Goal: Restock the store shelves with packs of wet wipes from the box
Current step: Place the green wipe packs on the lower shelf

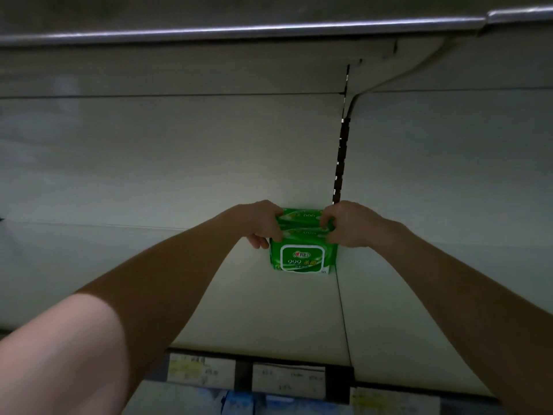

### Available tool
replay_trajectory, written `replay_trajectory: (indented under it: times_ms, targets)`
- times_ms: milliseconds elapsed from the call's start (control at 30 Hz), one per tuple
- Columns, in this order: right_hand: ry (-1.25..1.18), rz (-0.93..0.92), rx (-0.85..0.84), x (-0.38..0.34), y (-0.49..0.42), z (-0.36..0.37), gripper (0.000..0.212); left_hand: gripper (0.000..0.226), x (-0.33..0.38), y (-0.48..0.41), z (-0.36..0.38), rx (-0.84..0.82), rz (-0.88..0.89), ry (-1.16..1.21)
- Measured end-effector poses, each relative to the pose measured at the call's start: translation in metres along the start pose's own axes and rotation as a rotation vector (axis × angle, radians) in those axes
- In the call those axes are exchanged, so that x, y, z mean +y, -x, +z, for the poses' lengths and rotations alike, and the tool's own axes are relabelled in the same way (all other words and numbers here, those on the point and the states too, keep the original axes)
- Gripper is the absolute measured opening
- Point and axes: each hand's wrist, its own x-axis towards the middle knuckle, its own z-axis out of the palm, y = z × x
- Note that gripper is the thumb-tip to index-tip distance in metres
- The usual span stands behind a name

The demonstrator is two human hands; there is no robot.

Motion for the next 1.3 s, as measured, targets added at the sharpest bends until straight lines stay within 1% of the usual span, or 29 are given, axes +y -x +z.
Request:
replay_trajectory:
  times_ms: [67,267,333,500,667,833,933,1067,1167,1300]
  targets:
    - [-0.008,-0.020,0.017,-0.002,-0.001,-0.004,0.035,0.059,-0.003,0.006,-0.003,0.020,-0.017,0.029]
    - [-0.081,-0.060,0.054,-0.021,-0.001,-0.007,0.029,0.066,-0.012,0.019,-0.005,0.078,-0.056,0.102]
    - [-0.082,-0.082,0.060,-0.033,-0.001,-0.006,0.028,0.065,-0.015,0.026,-0.005,0.102,-0.062,0.115]
    - [-0.076,-0.145,0.050,-0.082,0.000,0.006,0.030,0.060,-0.039,0.057,-0.011,0.158,-0.110,0.117]
    - [-0.080,-0.245,0.017,-0.147,0.004,0.028,0.026,0.058,-0.082,0.107,-0.019,0.234,-0.220,0.129]
    - [-0.078,-0.378,-0.010,-0.224,0.023,0.048,0.025,0.052,-0.136,0.178,-0.019,0.317,-0.343,0.180]
    - [-0.066,-0.482,-0.061,-0.277,0.046,0.064,0.024,0.049,-0.169,0.230,-0.012,0.364,-0.447,0.206]
    - [-0.025,-0.578,-0.113,-0.349,0.091,0.082,0.019,0.045,-0.211,0.308,0.003,0.420,-0.575,0.209]
    - [-0.015,-0.676,-0.122,-0.399,0.128,0.092,0.020,0.048,-0.239,0.370,0.015,0.472,-0.650,0.220]
    - [-0.025,-0.811,-0.163,-0.464,0.178,0.110,0.019,0.044,-0.272,0.449,0.032,0.538,-0.766,0.237]
